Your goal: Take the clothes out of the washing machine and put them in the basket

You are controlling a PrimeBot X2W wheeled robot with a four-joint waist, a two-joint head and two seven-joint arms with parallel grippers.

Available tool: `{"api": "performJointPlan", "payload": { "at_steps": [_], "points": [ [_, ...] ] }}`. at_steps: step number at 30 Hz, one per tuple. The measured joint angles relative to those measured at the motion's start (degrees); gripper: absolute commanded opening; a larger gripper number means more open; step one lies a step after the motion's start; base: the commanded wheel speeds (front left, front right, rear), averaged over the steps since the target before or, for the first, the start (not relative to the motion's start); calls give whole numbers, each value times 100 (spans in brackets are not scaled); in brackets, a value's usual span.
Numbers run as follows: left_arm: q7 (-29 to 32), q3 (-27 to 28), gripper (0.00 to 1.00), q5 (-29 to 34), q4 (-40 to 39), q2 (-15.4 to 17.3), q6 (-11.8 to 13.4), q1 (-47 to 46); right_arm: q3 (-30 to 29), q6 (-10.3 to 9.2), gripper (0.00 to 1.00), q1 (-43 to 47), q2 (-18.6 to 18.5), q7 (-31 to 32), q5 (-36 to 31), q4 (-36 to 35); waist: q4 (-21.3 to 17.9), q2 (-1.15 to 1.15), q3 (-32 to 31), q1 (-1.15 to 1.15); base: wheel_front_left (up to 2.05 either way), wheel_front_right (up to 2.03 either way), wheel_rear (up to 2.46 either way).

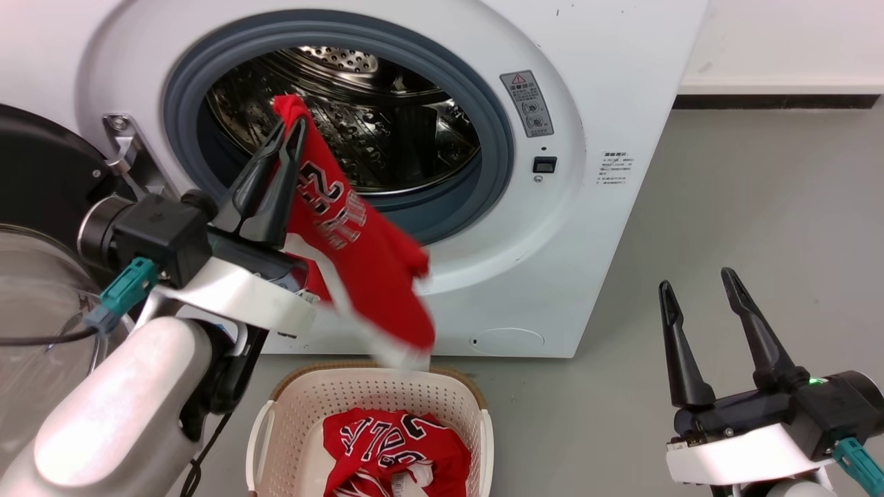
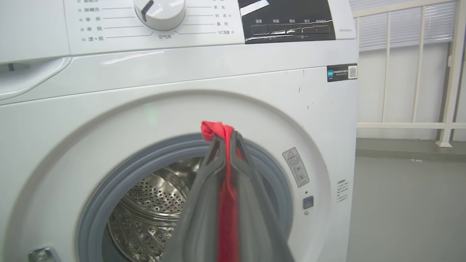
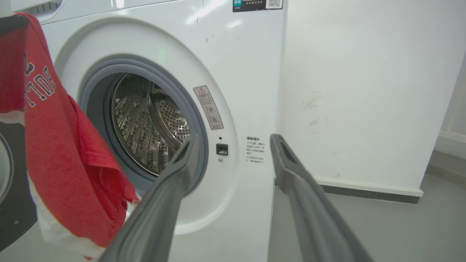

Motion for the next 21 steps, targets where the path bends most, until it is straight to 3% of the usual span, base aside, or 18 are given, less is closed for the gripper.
{"api": "performJointPlan", "payload": {
  "at_steps": [12, 21],
  "points": [
    [194, 43, 0, 55, -1066, 417, 472, 600, 8, 0, 100, 85, 0, 0, 1, 3, 73, 0, -130, 0, 0, 0, 0],
    [238, -178, 0, -7, -1371, 527, 656, 1305, 21, 0, 100, 76, 0, 0, -7, -31, 106, 0, 3, 1, 0, 0, 0]
  ]
}}
